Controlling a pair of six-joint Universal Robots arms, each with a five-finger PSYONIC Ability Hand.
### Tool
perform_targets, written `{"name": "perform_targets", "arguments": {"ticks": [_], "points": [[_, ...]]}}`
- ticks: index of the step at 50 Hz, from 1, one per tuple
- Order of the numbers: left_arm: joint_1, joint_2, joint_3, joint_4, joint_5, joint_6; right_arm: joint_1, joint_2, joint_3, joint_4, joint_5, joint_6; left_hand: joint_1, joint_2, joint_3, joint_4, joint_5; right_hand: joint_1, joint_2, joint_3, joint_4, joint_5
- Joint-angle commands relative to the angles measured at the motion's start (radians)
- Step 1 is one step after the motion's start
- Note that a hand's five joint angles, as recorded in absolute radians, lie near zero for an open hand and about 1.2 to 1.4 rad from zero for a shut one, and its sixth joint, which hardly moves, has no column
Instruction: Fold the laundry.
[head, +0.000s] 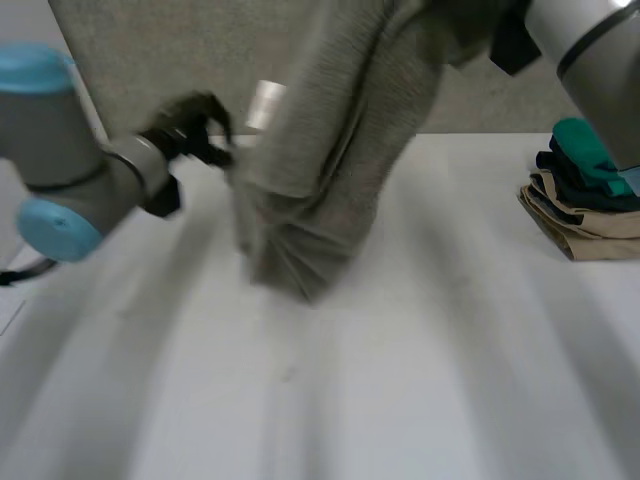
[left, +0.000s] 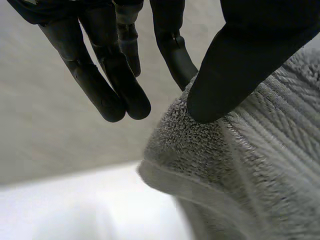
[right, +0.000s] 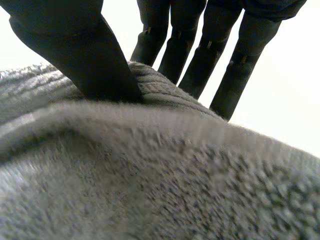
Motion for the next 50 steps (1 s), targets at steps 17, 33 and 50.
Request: {"name": "perform_targets", "arguments": {"ticks": [17,33,50], "points": [[-0.088,0.042,-0.453,0.138,-0.115,0.394,-0.076,0.431,0.135,0.213,0.108,-0.348,0.148,0.864,0.140,0.131,0.178,0.284,0.222,0.207,0.198,0.240],[-0.088,0.111,-0.397,-0.008,-0.143,0.408,-0.074,0.371,0.161,0.151,0.164,-0.488,-0.809,-0.094,-0.818,-0.827,-0.780,-0.585,-0.646,-0.662,-0.671,-0.629],[0.080,0.237,-0.431,0.013,-0.017,0.398,0.111,0.164,0.476,0.094,0.094,-1.086,-0.889,-0.173,-0.898,-0.906,-0.859,-0.644,-0.706,-0.721,-0.731,-0.688]]}}
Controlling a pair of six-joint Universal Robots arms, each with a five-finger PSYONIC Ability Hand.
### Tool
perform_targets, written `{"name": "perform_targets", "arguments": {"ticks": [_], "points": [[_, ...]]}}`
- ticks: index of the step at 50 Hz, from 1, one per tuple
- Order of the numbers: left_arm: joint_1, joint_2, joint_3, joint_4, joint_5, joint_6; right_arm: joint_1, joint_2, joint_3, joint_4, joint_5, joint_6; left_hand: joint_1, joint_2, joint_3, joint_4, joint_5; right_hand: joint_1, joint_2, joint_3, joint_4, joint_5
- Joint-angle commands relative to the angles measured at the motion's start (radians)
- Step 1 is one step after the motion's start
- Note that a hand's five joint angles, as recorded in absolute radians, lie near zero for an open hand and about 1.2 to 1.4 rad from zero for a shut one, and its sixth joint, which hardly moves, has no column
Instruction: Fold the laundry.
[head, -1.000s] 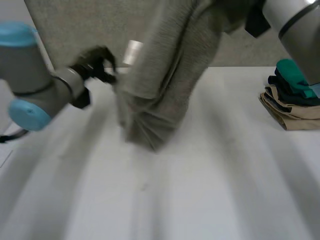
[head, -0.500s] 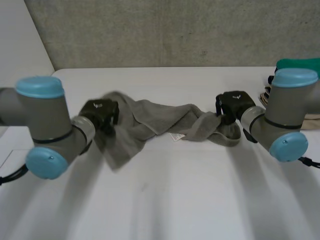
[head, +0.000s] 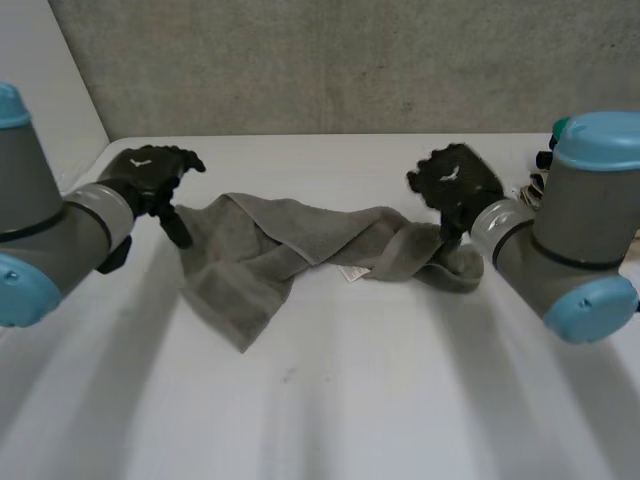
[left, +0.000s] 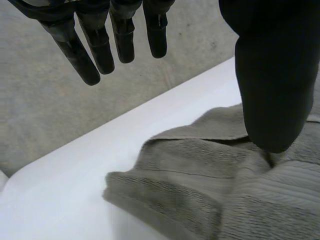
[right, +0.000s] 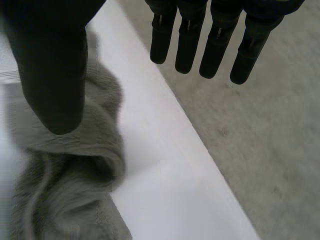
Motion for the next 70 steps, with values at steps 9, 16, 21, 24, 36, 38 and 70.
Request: {"name": "perform_targets", "arguments": {"ticks": [9,16,21,24,36,38,70], "points": [[0.046,0.002,0.000,0.003,0.049,-0.014,0.132,0.172,0.068,-0.232,0.023,-0.316,-0.020,-0.012,-0.017,-0.012,0.000,0.074,0.081,0.072,0.091,0.112],[0.043,-0.010,0.006,0.011,0.048,-0.019,0.124,0.341,-0.073,-0.260,0.040,-0.357,-0.026,-0.018,-0.022,-0.017,-0.005,0.223,0.230,0.221,0.240,0.261],[0.047,-0.027,0.026,0.029,0.052,-0.019,0.129,0.340,-0.104,-0.251,0.063,-0.333,-0.070,-0.062,-0.066,-0.061,-0.049,0.928,0.936,0.926,0.946,0.967],[0.050,-0.056,0.063,0.044,0.052,-0.014,0.140,0.184,-0.055,-0.262,0.031,-0.185,-0.079,-0.071,-0.075,-0.070,-0.058,0.928,0.936,0.926,0.946,0.967],[0.043,-0.332,0.411,0.008,0.062,-0.011,0.121,-0.304,-0.050,-0.190,-0.143,0.376,-0.133,-0.124,-0.129,-0.124,-0.112,0.928,0.936,0.926,0.946,0.967],[0.029,-0.384,0.475,-0.017,0.071,-0.002,0.110,-0.341,-0.092,-0.130,-0.164,0.420,-0.133,-0.124,-0.129,-0.124,-0.112,0.928,0.936,0.926,0.946,0.967],[0.000,-0.247,0.700,0.154,-0.126,0.001,-0.126,-0.158,-0.395,-0.140,-0.037,0.812,1.089,1.097,1.093,1.098,1.110,0.928,0.936,0.926,0.946,0.967]]}}
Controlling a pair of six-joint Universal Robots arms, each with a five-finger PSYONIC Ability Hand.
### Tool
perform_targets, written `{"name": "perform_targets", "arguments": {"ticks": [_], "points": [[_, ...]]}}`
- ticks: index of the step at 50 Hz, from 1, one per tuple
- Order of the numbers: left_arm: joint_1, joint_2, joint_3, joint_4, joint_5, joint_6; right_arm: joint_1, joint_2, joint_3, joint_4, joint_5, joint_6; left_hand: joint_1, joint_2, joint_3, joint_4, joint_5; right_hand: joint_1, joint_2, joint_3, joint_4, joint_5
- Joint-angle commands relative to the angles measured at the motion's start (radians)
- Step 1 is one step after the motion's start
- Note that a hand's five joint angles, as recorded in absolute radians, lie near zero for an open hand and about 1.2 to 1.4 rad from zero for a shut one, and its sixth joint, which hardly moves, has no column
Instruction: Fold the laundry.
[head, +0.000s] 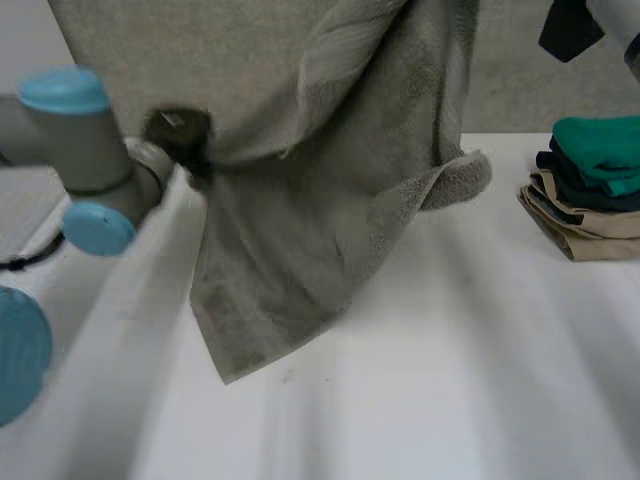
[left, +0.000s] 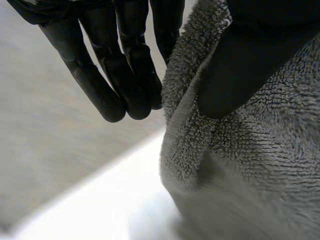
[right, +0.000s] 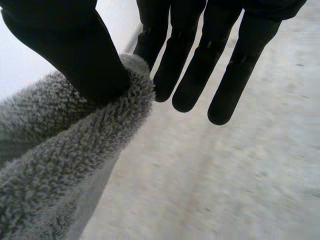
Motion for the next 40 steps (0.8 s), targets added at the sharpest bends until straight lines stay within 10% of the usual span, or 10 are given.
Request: {"name": "perform_targets", "arguments": {"ticks": [1,8,29,36,40], "points": [[0.044,0.260,-0.038,0.230,-0.062,-0.030,-0.052,0.190,-0.125,-0.034,0.144,-0.069,0.230,0.205,0.212,0.203,0.258,0.253,0.219,0.208,0.197,0.234],[0.023,0.407,-0.217,0.397,-0.086,-0.010,-0.046,0.380,-0.234,0.004,0.186,-0.146,0.230,0.205,0.212,0.203,0.258,0.253,0.219,0.208,0.197,0.234],[-0.063,0.114,-0.547,0.190,-0.120,0.018,-0.041,0.751,-0.105,0.039,0.112,-0.528,0.016,-0.008,-0.002,-0.010,0.045,0.253,0.219,0.208,0.197,0.234],[-0.074,0.139,-0.506,0.037,-0.113,0.019,-0.060,0.756,-0.114,0.114,0.131,-0.632,-0.758,-0.783,-0.776,-0.785,-0.730,-0.485,-0.520,-0.531,-0.542,-0.505],[-0.058,0.189,-0.512,0.023,-0.105,0.025,-0.055,0.696,-0.091,0.160,0.144,-0.686,-0.850,-0.875,-0.868,-0.877,-0.822,-0.718,-0.753,-0.763,-0.774,-0.737]]}}
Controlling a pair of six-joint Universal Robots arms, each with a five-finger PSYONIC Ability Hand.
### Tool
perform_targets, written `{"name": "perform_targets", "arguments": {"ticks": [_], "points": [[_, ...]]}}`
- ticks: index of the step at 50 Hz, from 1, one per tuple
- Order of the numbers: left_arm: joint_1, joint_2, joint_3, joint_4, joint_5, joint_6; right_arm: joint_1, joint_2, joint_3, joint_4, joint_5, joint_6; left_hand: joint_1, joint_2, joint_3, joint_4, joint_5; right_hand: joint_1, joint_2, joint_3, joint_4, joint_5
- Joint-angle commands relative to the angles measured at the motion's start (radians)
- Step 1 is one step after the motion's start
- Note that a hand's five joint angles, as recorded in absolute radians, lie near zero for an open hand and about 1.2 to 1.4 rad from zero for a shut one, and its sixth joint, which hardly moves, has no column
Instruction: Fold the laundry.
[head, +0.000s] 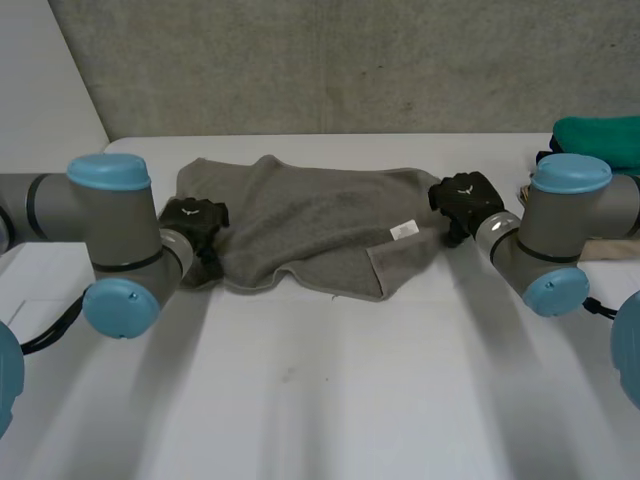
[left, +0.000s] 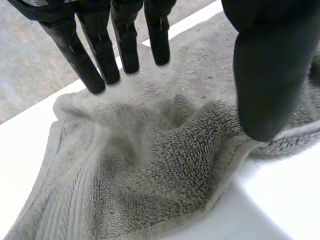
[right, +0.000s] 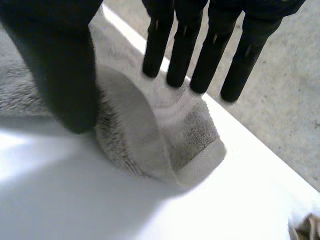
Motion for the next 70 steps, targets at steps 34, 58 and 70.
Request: {"name": "perform_targets", "arguments": {"ticks": [34,58,70], "points": [[0.304,0.286,-0.211,-0.003,0.232,0.108,0.186,-0.051,0.089,0.226,-0.145,-0.795,-0.140,-0.174,-0.174,-0.163,-0.162,0.097,0.097,0.091,0.091,0.107],[0.292,0.226,-0.262,-0.015,0.235,0.205,0.170,-0.549,0.279,0.019,-0.104,-0.070,-0.166,-0.201,-0.201,-0.189,-0.189,0.805,0.806,0.799,0.799,0.815],[0.246,0.131,-0.199,-0.035,0.197,0.217,0.199,-0.751,0.227,0.041,-0.033,0.135,-0.152,-0.186,-0.186,-0.175,-0.174,0.805,0.806,0.799,0.799,0.815]]}}
